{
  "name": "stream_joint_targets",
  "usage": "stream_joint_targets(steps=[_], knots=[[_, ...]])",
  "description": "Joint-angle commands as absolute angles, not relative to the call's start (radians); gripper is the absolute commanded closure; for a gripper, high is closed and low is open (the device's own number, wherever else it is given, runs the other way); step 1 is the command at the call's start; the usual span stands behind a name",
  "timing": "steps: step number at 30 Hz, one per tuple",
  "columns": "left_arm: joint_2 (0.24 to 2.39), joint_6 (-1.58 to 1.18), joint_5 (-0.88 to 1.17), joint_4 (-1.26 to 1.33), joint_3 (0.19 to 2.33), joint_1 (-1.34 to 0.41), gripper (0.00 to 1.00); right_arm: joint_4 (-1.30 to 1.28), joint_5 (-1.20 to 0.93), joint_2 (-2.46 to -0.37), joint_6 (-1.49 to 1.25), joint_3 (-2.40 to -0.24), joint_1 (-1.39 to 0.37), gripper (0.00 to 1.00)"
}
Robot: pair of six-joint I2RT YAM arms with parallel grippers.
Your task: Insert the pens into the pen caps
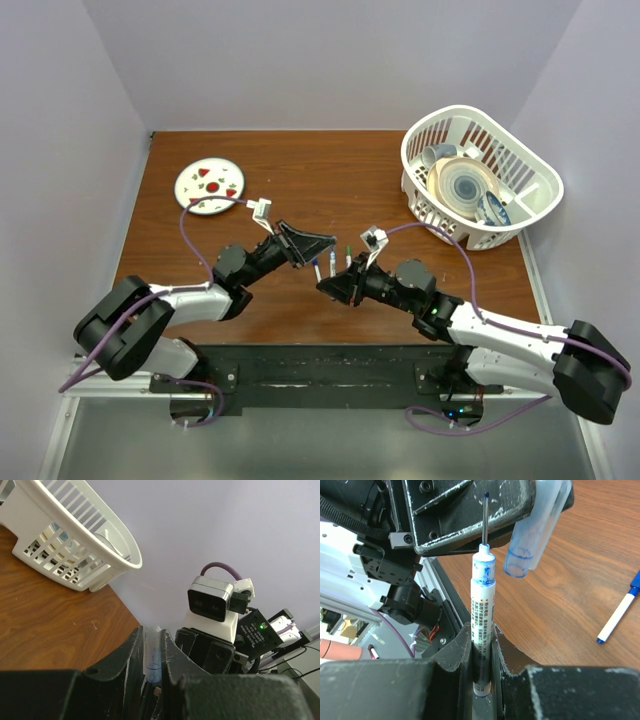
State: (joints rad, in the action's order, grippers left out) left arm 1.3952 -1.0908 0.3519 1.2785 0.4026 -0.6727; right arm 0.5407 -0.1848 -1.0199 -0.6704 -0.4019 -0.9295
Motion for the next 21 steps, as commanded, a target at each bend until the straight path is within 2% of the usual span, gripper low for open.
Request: stream_joint_targets(steps=[1,21], knots=[[1.384,-1.098,0.315,1.474,0.39,-0.68,1.0,0.557,-0.169,-1.011,-0.661,-0.436,-0.934,1.0],[1.292,-1.065,0.255,1.401,0.445,-0.678,1.0,0.586,-0.152,-1.009,-0.704,-0.393,-1.002,1.0]])
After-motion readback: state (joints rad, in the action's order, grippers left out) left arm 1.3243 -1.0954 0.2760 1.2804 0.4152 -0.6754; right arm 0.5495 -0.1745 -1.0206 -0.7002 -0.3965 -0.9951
